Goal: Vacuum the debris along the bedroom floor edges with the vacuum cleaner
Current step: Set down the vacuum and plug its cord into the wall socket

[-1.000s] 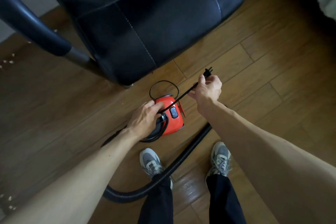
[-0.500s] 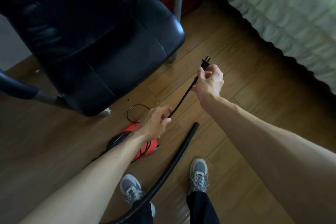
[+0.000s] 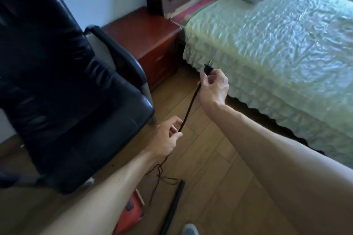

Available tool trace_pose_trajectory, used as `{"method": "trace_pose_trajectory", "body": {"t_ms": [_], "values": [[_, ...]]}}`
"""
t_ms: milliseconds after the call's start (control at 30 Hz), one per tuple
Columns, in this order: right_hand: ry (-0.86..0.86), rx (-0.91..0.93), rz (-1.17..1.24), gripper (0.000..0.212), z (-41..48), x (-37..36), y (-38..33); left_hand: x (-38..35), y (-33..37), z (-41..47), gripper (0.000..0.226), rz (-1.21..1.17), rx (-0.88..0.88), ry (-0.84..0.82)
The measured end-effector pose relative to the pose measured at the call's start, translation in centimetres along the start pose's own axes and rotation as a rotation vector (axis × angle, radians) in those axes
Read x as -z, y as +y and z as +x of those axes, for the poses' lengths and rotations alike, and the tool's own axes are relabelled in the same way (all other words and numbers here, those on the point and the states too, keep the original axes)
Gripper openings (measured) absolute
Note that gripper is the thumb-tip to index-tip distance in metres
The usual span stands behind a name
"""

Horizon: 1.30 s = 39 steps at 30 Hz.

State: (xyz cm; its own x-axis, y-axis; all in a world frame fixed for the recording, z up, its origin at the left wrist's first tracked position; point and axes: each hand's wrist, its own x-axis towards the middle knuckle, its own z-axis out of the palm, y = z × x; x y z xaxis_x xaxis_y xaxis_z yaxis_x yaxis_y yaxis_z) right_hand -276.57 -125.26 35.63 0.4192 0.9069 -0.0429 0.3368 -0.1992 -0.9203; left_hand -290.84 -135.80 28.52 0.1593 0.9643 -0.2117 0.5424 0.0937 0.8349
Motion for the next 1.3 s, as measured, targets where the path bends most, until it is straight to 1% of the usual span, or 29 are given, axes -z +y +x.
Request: {"method": "trace_pose_trajectory", "body": {"t_ms": [200, 267, 300, 467, 667, 800, 933, 1067, 1300], "values": [[-0.005, 0.109, 0.082, 0.008, 5.3, 4.3, -9.4, 2.5, 10.5, 3.8, 0.02, -0.03, -0.051, 0.069], [-0.006, 0.149, 0.096, 0.015, 6.7, 5.7, -12.3, 3.5, 13.3, 4.9, 0.02, -0.046, -0.082, 0.087], [-0.002, 0.17, 0.098, 0.015, 7.2, 6.5, -13.8, 4.0, 14.7, 5.4, 0.021, -0.05, -0.094, 0.095], [0.018, 0.302, 0.117, 0.002, 9.9, 9.5, -20.3, 6.8, 21.5, 7.1, 0.022, -0.058, -0.165, 0.145], [0.047, 0.45, 0.098, 0.011, 11.1, 12.9, -28.9, 11.0, 29.0, 7.1, 0.019, -0.111, -0.234, 0.173], [0.074, 0.533, 0.106, 0.011, 11.4, 14.4, -34.1, 13.8, 32.9, 6.6, 0.028, -0.123, -0.299, 0.21], [0.076, 0.62, 0.129, 0.016, 11.0, 15.6, -39.3, 17.2, 36.1, 6.0, 0.033, -0.054, -0.359, 0.285], [0.107, 0.678, 0.1, 0.018, 9.6, 16.5, -44.3, 20.5, 38.8, 6.0, 0.022, -0.018, -0.395, 0.35], [0.158, 0.722, 0.05, 0.021, 6.7, 19.1, -51.1, 24.3, 43.4, 5.1, 0.015, 0.007, -0.484, 0.413]]}}
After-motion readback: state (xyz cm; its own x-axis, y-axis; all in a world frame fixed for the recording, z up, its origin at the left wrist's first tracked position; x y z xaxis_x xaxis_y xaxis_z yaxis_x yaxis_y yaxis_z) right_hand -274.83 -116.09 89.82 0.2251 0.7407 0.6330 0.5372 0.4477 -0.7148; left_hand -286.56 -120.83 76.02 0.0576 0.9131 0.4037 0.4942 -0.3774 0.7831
